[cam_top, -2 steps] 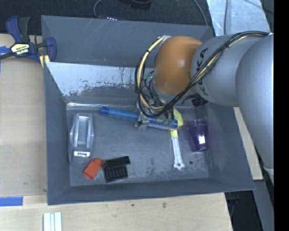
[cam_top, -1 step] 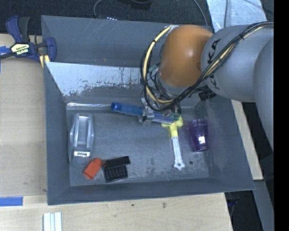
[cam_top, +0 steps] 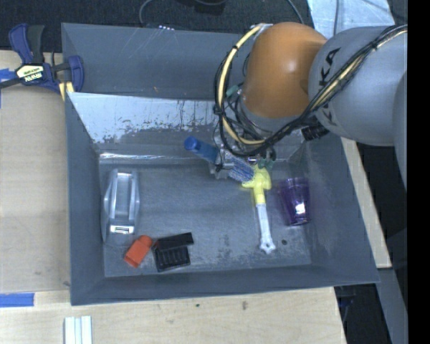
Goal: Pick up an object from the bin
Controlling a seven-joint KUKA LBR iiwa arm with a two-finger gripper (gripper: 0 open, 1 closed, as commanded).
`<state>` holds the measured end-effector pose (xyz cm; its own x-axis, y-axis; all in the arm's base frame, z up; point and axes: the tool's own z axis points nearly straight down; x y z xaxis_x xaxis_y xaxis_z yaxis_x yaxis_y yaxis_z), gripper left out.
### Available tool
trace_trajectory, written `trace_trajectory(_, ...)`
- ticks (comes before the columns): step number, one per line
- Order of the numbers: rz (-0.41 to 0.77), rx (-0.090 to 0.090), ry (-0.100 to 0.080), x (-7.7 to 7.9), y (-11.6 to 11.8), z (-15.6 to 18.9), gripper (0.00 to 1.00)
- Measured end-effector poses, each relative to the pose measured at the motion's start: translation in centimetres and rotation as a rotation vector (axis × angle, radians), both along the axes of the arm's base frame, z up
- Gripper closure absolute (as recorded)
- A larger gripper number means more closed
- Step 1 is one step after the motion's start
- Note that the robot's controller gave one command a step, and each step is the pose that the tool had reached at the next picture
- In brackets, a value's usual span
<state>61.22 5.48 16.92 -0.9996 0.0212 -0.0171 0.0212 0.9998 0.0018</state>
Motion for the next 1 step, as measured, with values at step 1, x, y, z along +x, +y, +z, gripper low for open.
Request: trace_trajectory(1,-0.003,-0.001,0.011,-0.58,0.20,4.44,1.00)
